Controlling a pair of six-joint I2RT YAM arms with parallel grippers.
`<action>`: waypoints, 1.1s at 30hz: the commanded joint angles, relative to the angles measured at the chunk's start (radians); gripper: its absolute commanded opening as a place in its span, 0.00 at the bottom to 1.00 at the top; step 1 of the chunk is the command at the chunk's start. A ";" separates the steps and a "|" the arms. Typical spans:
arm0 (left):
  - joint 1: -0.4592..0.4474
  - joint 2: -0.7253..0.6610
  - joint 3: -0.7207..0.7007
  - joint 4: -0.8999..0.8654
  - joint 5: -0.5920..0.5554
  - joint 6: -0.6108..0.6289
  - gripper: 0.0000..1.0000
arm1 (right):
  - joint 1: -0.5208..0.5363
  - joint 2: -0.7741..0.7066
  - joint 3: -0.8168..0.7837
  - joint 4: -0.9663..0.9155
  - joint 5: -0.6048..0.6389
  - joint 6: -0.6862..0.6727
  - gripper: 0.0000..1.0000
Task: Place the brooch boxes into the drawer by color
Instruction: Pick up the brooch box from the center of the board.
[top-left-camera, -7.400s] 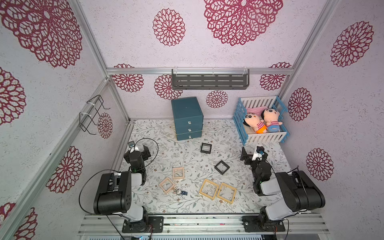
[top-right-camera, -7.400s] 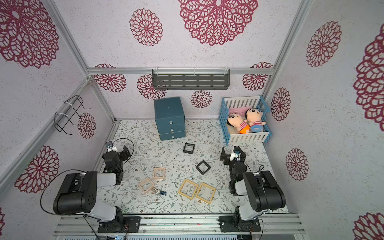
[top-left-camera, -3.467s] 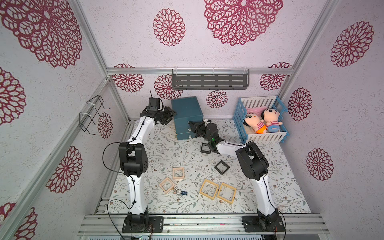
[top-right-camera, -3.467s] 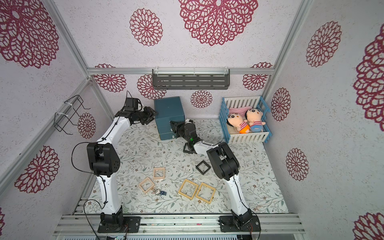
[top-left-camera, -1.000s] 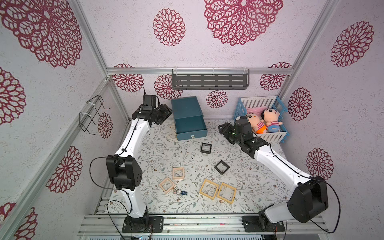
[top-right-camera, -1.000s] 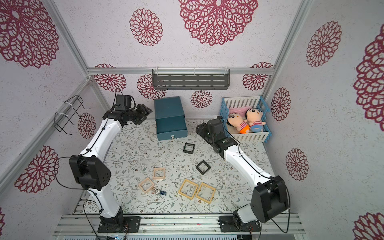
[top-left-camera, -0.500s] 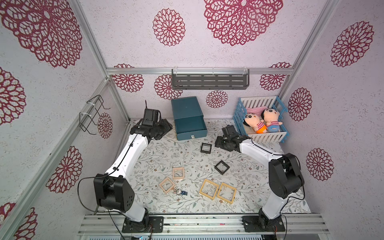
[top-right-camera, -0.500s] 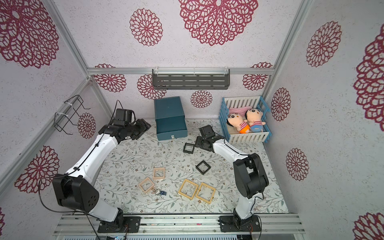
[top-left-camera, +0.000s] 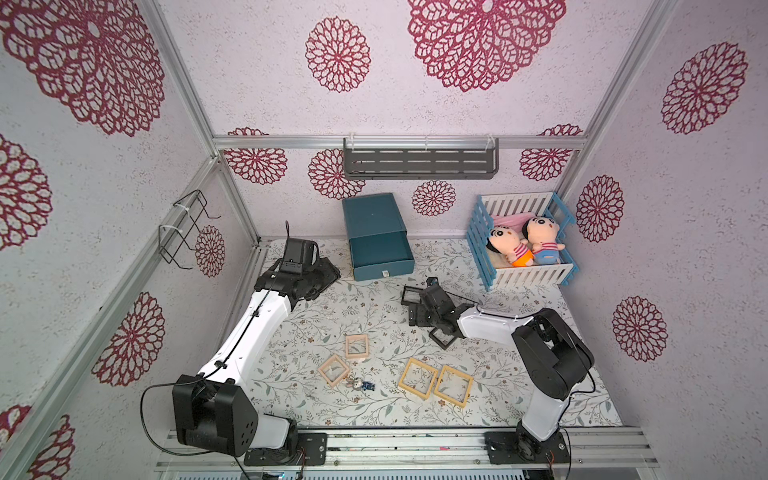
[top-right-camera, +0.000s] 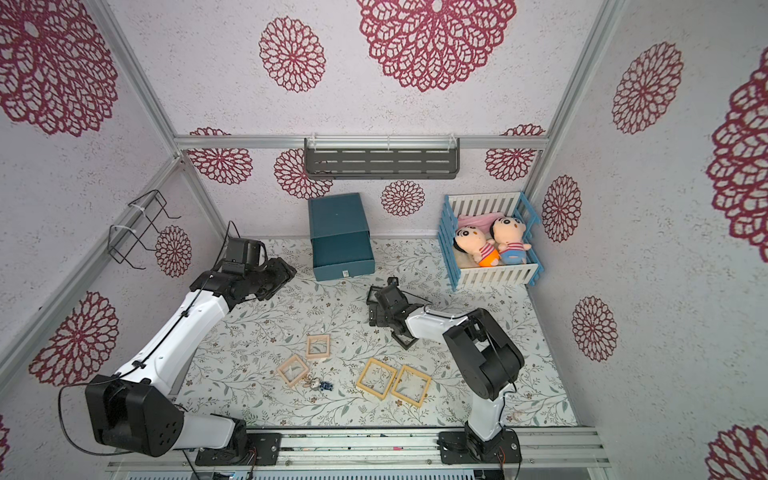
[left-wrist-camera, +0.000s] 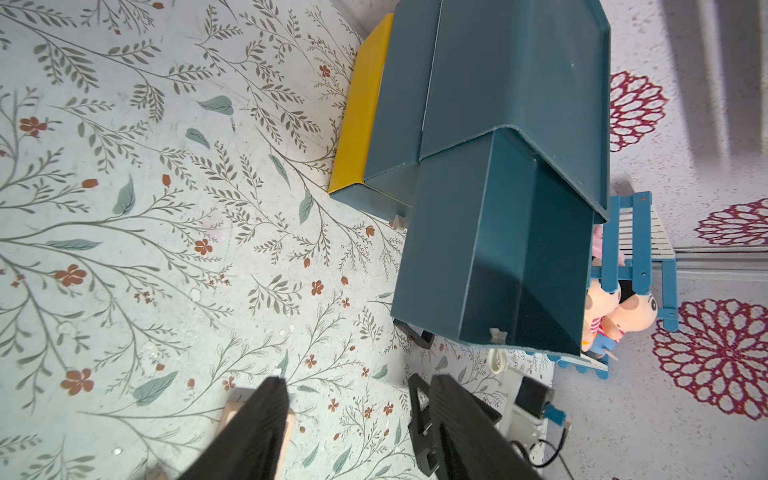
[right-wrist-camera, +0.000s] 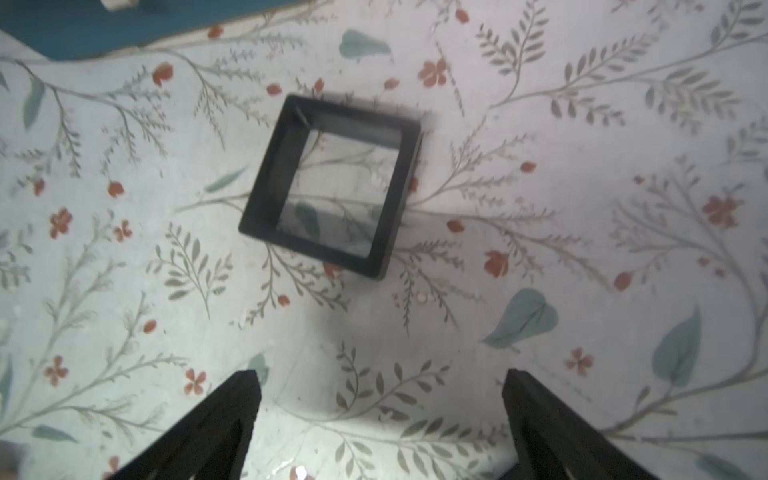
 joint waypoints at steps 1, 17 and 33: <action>-0.007 -0.031 -0.005 0.010 -0.021 0.001 0.62 | 0.032 -0.063 -0.042 0.160 0.130 0.055 0.99; -0.004 -0.073 -0.031 -0.013 -0.029 0.013 0.62 | 0.114 0.092 0.074 0.155 0.210 0.124 0.99; 0.013 -0.108 -0.043 -0.033 -0.023 0.024 0.63 | 0.118 0.241 0.137 0.114 0.266 0.272 0.99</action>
